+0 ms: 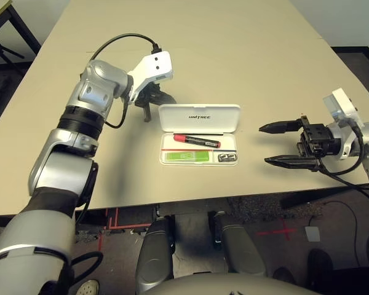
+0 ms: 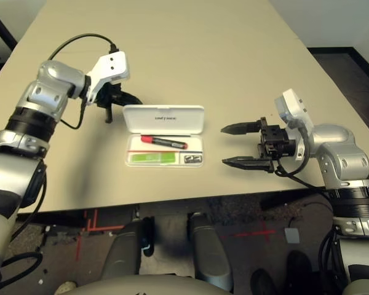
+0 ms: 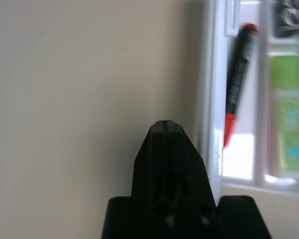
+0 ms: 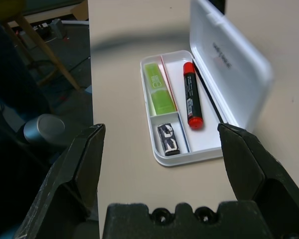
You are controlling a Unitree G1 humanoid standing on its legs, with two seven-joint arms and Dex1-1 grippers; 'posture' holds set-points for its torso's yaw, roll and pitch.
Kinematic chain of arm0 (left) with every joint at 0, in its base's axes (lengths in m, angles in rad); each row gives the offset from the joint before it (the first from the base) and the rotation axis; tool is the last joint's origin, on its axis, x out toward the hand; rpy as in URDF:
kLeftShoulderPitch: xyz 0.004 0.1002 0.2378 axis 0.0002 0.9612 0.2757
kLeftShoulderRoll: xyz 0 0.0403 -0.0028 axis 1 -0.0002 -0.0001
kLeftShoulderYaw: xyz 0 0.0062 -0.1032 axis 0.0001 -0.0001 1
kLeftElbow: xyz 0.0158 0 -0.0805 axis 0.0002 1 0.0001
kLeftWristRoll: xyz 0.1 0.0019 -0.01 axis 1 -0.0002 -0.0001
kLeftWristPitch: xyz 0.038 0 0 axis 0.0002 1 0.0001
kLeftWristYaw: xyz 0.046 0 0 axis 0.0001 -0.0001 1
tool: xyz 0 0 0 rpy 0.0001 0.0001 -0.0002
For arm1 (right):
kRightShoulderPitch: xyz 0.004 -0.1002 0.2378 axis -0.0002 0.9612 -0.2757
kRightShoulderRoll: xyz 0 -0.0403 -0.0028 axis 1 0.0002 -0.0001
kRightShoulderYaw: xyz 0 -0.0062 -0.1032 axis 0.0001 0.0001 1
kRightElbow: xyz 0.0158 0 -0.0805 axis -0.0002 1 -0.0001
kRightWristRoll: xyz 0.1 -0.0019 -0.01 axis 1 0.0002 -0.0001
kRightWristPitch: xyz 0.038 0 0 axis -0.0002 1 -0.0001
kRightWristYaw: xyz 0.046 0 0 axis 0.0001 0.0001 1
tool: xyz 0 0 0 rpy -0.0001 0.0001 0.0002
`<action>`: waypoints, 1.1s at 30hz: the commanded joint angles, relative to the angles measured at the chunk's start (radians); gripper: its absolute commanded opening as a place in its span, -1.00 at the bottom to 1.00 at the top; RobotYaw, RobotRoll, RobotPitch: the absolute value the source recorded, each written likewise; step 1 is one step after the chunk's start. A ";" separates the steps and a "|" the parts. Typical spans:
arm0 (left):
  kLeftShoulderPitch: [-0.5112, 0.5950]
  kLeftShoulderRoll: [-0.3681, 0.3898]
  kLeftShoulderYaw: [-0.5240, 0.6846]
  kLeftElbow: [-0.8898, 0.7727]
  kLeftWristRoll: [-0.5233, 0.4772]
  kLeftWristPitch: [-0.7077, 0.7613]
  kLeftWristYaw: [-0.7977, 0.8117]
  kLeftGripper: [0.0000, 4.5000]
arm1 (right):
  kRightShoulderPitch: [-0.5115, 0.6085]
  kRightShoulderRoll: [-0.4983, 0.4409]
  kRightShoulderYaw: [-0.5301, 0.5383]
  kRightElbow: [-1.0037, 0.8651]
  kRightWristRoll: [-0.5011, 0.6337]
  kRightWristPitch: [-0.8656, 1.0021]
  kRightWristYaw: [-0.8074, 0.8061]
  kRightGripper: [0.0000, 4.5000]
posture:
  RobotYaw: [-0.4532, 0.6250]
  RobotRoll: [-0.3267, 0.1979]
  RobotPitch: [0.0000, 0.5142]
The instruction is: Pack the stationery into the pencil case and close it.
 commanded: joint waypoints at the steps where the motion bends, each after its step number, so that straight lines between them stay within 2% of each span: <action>1: 0.055 0.023 -0.027 -0.165 -0.026 0.085 -0.048 -0.98 | -0.001 -0.007 -0.011 0.015 0.004 -0.014 0.017 1.00 | -0.32 0.25 -0.35; 7: 0.134 -0.001 -0.047 -0.370 -0.047 0.198 -0.015 -0.98 | -0.017 0.003 0.003 0.035 -0.006 -0.028 0.024 1.00 | -0.31 0.25 -0.32; 16: 0.201 -0.052 -0.123 -0.467 -0.038 0.230 0.053 -0.98 | -0.001 0.017 -0.004 0.012 0.006 -0.020 0.005 1.00 | -0.34 0.25 -0.28; 22: 0.238 -0.073 -0.200 -0.457 -0.013 0.253 0.074 -0.98 | 0.014 0.017 -0.010 -0.009 0.012 -0.016 -0.001 1.00 | -0.37 0.25 -0.26; 29: 0.262 -0.055 -0.283 -0.417 0.037 0.265 0.077 -0.98 | 0.013 0.032 -0.002 -0.024 0.013 -0.013 -0.017 1.00 | -0.39 0.25 -0.26; 33: 0.260 -0.072 -0.272 -0.424 0.011 0.294 0.082 -0.98 | 0.010 0.035 -0.001 -0.024 0.012 -0.013 -0.017 1.00 | -0.39 0.25 -0.26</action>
